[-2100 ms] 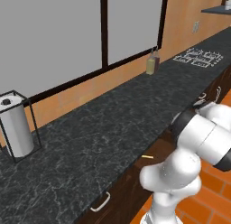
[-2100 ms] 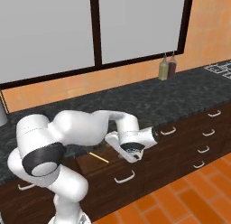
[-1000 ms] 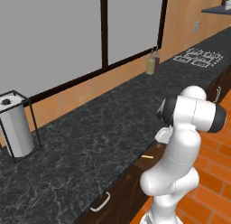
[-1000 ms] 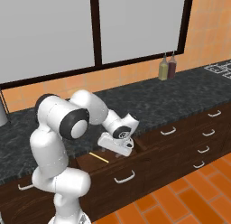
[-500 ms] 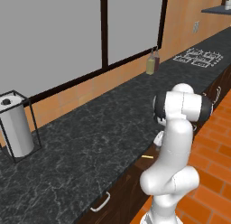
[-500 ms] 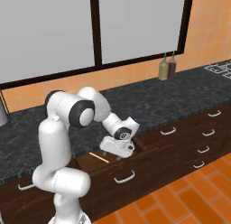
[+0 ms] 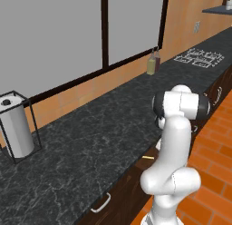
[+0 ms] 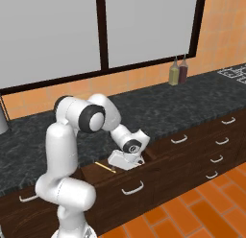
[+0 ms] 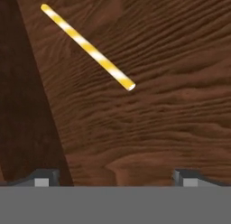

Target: Take a straw from the drawer in front and place it inside the glass cup on the dining counter.

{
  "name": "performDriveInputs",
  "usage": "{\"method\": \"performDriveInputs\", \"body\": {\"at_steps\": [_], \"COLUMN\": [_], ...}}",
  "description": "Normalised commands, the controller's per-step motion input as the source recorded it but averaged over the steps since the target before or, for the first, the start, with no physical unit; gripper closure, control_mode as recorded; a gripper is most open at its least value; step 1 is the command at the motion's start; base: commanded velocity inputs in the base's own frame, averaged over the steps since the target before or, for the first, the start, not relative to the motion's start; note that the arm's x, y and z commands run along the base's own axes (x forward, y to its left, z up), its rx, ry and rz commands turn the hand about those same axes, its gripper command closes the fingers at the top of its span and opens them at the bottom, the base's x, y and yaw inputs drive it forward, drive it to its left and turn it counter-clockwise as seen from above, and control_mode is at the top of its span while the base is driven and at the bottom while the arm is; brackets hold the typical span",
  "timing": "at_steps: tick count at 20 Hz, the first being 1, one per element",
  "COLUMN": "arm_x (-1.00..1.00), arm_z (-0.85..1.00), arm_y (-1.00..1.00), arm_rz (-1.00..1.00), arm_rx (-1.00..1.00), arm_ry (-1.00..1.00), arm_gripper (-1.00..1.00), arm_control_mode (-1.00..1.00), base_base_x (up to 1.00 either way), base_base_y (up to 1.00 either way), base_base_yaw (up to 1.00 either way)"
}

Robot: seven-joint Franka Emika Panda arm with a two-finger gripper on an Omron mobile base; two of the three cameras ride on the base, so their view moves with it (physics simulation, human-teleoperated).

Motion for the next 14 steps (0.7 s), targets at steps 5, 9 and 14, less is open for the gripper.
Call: {"method": "performDriveInputs", "body": {"at_steps": [5, 9, 14], "arm_x": [-0.66, -0.67, -0.69], "arm_z": [0.0, 0.07, 0.21], "arm_y": [-0.16, -0.23, -0.33], "arm_rz": [0.0, 0.0, 0.01], "arm_rx": [0.0, -0.01, -0.02], "arm_ry": [0.05, 0.07, 0.01], "arm_gripper": [-1.0, -1.0, -1.0], "arm_control_mode": [-1.0, -1.0, -1.0], "base_base_x": [0.0, 0.0, 0.0], "base_base_y": [0.0, 0.0, 0.0], "base_base_yaw": [0.0, 0.0, 0.0]}}
